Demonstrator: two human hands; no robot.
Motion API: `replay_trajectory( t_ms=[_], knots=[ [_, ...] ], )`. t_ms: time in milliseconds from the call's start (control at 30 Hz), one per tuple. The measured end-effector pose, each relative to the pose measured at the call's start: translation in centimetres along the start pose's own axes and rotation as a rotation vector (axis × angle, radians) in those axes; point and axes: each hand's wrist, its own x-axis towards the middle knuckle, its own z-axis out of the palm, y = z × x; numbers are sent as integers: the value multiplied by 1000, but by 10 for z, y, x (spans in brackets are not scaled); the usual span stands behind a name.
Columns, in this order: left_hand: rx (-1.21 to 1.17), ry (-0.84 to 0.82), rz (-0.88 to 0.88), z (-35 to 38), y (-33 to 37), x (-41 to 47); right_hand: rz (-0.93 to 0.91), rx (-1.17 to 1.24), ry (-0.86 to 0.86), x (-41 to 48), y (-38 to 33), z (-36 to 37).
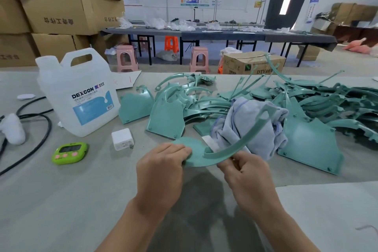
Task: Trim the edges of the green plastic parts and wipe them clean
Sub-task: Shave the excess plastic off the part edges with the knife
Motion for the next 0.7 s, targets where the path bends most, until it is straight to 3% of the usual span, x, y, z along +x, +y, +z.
replay_trajectory(
  t_ms=[167, 333, 400, 533, 700],
  knots=[
    [29, 12, -5, -1, 3, 1, 48, -161, 62, 5, -2, -3],
    [42, 11, -14, -1, 7, 1, -2, -31, -23, 3, -4, -7],
    [45, 16, -22, 0, 6, 0, 43, -87, -69, 3, -4, -4],
    [49, -15, -47, 3, 5, 0, 149, -231, 19, 5, 2, -5],
    [43, 3, -44, 6, -2, -2, 124, -130, -6, 5, 1, -6]
  ],
)
